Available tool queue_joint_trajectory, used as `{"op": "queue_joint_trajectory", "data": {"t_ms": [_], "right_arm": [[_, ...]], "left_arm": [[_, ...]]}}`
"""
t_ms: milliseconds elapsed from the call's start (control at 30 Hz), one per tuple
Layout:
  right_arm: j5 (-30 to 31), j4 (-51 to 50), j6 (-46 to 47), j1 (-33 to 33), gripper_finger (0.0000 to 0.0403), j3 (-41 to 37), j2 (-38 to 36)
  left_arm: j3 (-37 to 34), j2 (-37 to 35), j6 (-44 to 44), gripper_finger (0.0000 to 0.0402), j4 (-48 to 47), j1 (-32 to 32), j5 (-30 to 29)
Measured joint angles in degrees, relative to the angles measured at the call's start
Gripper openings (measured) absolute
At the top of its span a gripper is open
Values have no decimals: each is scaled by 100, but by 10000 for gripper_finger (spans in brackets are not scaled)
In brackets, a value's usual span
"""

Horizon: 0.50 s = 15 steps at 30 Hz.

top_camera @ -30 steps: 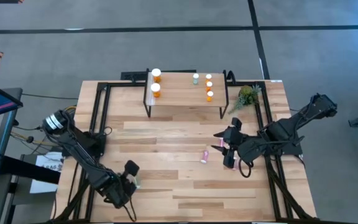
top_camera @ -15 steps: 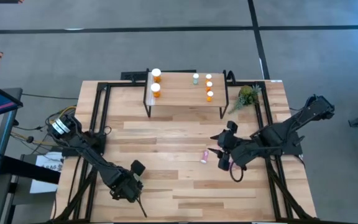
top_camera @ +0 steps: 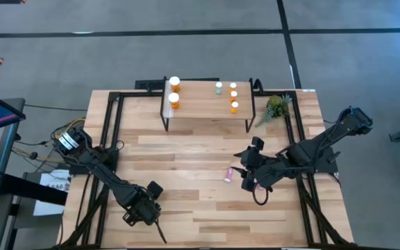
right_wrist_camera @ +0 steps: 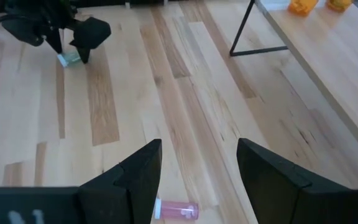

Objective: Pick and place medicine bottles onto shelf by color
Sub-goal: Put the blue pill bottle on the shelf aligned with the blue pill bottle

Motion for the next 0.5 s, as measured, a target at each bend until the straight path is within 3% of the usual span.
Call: {"op": "queue_joint_trajectory", "data": {"t_ms": [200, 500], "right_arm": [[0, -9, 0, 0, 232, 0, 4], [2, -7, 2, 0, 232, 0, 4]], "left_arm": [[4, 0, -30, 242, 9, -2, -12], [9, 0, -4, 185, -52, -2, -49]]}}
